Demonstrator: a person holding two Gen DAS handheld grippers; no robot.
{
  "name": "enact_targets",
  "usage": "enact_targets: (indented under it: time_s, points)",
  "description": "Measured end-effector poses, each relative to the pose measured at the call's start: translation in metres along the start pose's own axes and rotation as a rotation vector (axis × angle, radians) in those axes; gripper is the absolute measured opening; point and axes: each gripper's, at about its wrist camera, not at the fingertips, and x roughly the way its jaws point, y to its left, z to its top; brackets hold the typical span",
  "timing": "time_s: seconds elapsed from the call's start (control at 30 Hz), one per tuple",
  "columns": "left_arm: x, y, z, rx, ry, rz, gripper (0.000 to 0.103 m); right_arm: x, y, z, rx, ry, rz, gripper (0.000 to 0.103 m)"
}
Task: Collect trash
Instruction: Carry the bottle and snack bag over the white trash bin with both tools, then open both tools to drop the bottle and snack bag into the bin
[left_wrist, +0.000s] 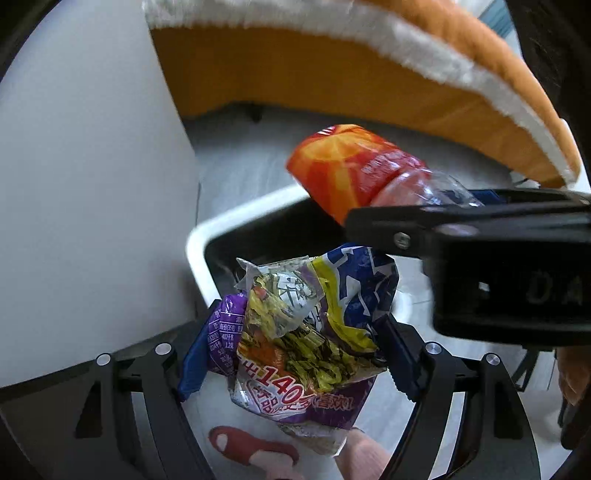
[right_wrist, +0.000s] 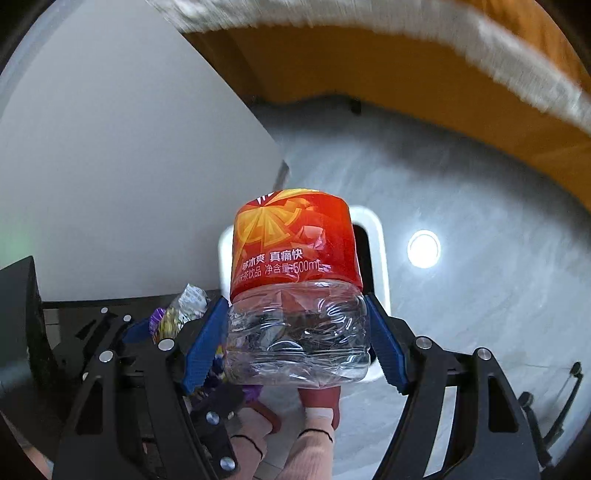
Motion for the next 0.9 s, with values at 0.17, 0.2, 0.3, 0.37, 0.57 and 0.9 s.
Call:
enact_targets:
  time_s: [0.17, 0.2, 0.3, 0.37, 0.57, 0.9]
  points:
    - [0.061, 0.016, -0.009, -0.057, 0.061, -0.023, 0.098, 0.055, -0.015, -0.010, -0.026, 0.045, -0.056, 0.099]
    - [0.064, 0.018, -0.009, -0.064, 0.071, -0.024, 0.098, 0.058, -0.021, -0.015, -0.020, 0.042, -0.071, 0.099]
    - [0.065, 0.016, -0.009, -0.078, 0.083, -0.011, 0.098, 0.057, -0.031, -0.024, 0.013, 0.064, -0.056, 0.099]
    - [0.058, 0.011, -0.006, -0.074, 0.079, -0.006, 0.098, 0.051, -0.030, -0.025, 0.013, 0.062, -0.067, 0.099]
    - [0.010, 0.012, 0.008, -0.130, 0.064, 0.007, 0.098, 0.003, -0.012, -0.022, 0.011, 0.042, -0.079, 0.099]
    - [-0.152, -0.023, 0.035, -0.152, -0.081, -0.012, 0.098, -0.175, 0.035, -0.019, 0.003, -0.127, -0.030, 0.099]
